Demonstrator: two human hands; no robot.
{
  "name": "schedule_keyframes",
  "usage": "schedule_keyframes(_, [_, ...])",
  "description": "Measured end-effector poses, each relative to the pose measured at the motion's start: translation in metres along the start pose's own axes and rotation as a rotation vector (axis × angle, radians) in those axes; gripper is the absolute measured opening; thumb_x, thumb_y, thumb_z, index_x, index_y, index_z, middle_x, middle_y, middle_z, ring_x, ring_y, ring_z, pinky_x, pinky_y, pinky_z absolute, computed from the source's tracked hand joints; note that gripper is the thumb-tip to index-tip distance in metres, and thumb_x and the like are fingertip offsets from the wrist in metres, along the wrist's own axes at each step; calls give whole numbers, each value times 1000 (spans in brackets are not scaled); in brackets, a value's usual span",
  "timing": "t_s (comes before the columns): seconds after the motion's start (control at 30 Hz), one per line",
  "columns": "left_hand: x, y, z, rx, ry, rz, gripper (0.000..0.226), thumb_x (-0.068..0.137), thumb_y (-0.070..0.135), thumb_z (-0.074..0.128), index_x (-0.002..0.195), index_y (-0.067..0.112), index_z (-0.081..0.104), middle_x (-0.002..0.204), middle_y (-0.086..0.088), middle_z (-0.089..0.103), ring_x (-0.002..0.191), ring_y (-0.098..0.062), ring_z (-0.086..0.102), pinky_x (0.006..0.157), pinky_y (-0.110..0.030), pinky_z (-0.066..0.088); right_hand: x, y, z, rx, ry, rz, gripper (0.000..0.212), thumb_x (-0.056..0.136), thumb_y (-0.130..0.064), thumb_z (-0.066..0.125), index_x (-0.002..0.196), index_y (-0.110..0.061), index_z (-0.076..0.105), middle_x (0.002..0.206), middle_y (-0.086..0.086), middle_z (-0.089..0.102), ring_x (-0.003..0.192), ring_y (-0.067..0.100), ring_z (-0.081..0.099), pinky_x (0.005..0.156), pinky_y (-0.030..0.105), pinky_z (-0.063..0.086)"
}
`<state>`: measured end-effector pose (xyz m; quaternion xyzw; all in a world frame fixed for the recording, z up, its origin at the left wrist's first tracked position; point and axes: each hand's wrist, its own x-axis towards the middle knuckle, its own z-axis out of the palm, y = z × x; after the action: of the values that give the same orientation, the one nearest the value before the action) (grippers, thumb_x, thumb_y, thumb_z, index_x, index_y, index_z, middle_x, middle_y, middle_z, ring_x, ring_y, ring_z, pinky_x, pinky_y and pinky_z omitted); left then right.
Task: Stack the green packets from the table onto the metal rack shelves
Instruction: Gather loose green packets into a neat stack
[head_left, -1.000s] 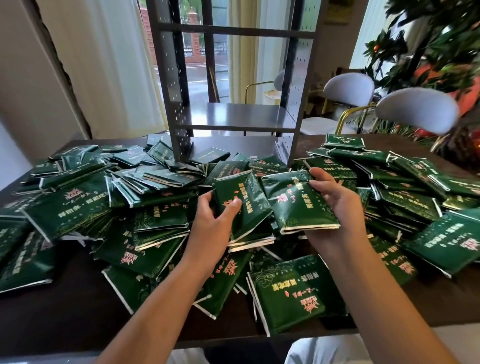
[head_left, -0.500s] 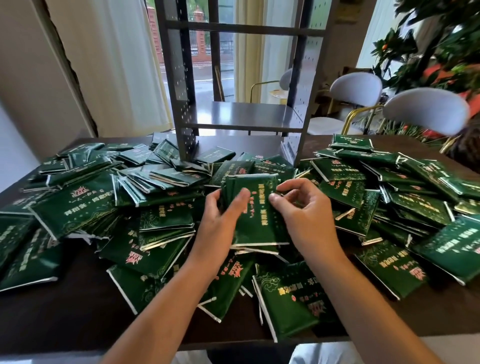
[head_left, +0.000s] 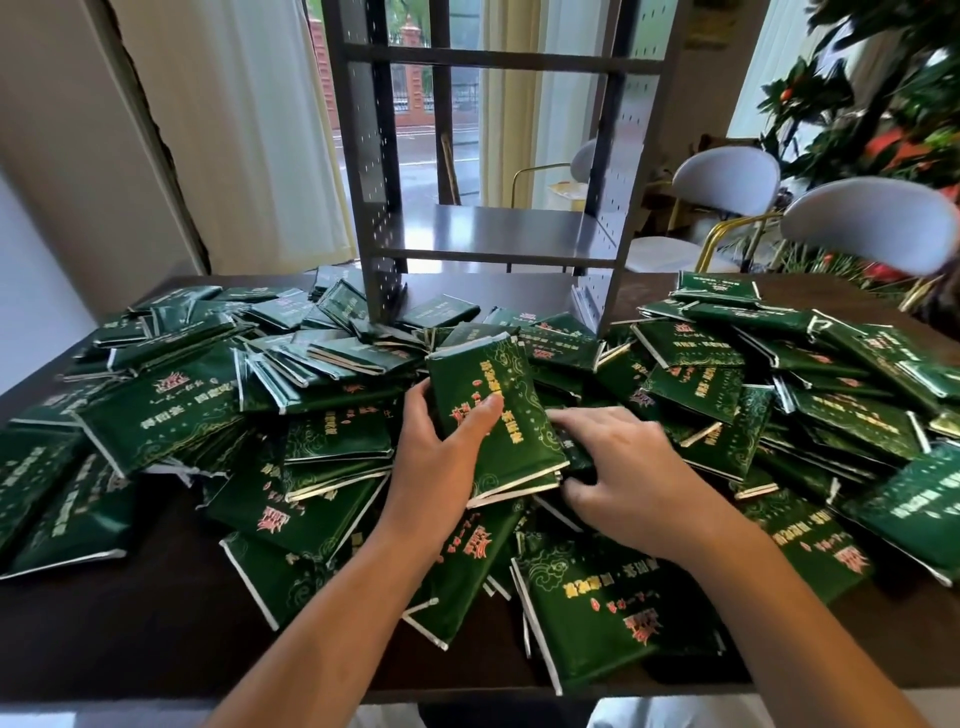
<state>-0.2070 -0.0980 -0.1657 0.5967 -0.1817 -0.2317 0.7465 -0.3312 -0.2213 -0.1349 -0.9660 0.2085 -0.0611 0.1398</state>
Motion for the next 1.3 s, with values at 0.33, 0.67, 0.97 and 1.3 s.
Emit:
schedule_keyframes(0.33, [-5, 3, 0, 52, 6, 46, 42, 94, 27, 68, 130, 29, 48, 111, -2, 71, 89, -16, 75, 76, -37, 62, -7, 3, -8, 104, 411, 228, 32, 89, -17, 62, 118, -28, 69, 86, -7, 68, 77, 15, 61, 72, 32, 51])
schedule_keyframes(0.67, [-8, 2, 3, 195, -7, 118, 45, 93, 27, 70, 128, 26, 43, 99, 6, 71, 77, -2, 72, 62, -15, 54, -2, -16, -10, 700, 574, 157, 10, 97, -35, 64, 94, -26, 61, 71, -12, 63, 61, 3, 58, 56, 21, 47])
schedule_keyframes(0.97, [-3, 0, 0, 196, -8, 82, 25, 96, 40, 63, 115, 38, 47, 108, 6, 70, 95, -6, 70, 88, -34, 56, -1, -22, -2, 827, 502, -126, 12, 97, -22, 62, 101, -30, 70, 83, -11, 66, 76, 9, 60, 68, 29, 49])
schedule_keyframes(1.3, [-2, 7, 2, 13, -26, -49, 16, 98, 29, 56, 113, 29, 62, 112, -3, 73, 109, -22, 67, 96, -49, 51, -1, -6, -13, 632, 633, -303, 48, 79, 7, 70, 99, -36, 68, 116, -20, 66, 126, 11, 54, 111, 60, 35])
